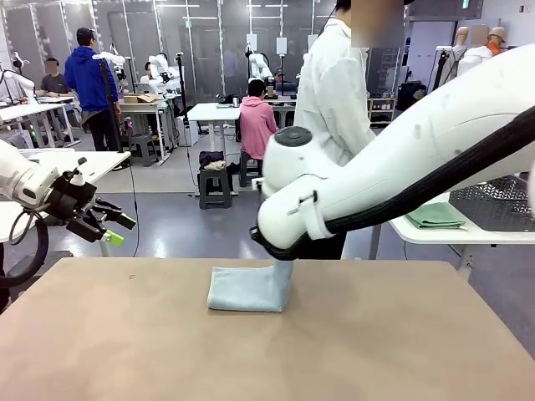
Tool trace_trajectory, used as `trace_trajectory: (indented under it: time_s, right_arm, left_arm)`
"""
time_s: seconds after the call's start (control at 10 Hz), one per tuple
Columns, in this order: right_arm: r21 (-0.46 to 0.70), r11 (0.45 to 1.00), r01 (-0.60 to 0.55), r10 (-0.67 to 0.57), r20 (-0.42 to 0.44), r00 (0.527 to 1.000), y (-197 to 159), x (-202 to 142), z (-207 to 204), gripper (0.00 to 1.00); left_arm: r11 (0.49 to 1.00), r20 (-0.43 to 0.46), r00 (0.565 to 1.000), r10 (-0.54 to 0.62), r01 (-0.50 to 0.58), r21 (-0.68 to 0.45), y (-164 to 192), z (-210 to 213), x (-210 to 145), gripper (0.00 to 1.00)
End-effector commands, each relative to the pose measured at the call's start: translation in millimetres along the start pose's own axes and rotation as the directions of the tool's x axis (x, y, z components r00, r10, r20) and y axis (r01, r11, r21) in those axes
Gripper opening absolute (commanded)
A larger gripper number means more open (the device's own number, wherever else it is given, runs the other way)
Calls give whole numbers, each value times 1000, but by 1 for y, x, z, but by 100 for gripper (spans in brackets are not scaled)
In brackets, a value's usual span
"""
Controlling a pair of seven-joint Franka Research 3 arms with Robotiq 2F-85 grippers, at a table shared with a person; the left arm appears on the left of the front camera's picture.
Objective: Fold the towels and place them in the basket.
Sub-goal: When a person lays out a Towel with hook on the table, fold it in half twice.
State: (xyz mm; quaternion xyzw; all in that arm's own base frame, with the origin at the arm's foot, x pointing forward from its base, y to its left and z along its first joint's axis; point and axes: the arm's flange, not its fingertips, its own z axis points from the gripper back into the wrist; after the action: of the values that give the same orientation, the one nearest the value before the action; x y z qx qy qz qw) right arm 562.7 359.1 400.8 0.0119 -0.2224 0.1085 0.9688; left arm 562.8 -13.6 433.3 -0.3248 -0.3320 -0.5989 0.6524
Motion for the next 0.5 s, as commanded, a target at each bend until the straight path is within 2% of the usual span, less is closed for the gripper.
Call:
trace_trajectory:
  time_s: [0.0,0.2,0.4]
  right_arm:
    - [-22,999,37,-38,-7,999,49,15,-13,0]
    - [-8,999,38,-39,-52,998,90,14,-15,0]
    - [-13,998,67,-68,-77,995,113,10,-19,0]
  left_arm:
    - [1000,0,1000,-3,3,0,0,0,1,100]
    - [1000,0,1000,-3,3,0,0,0,1,100]
    - [1000,0,1000,-3,3,0,0,0,1,100]
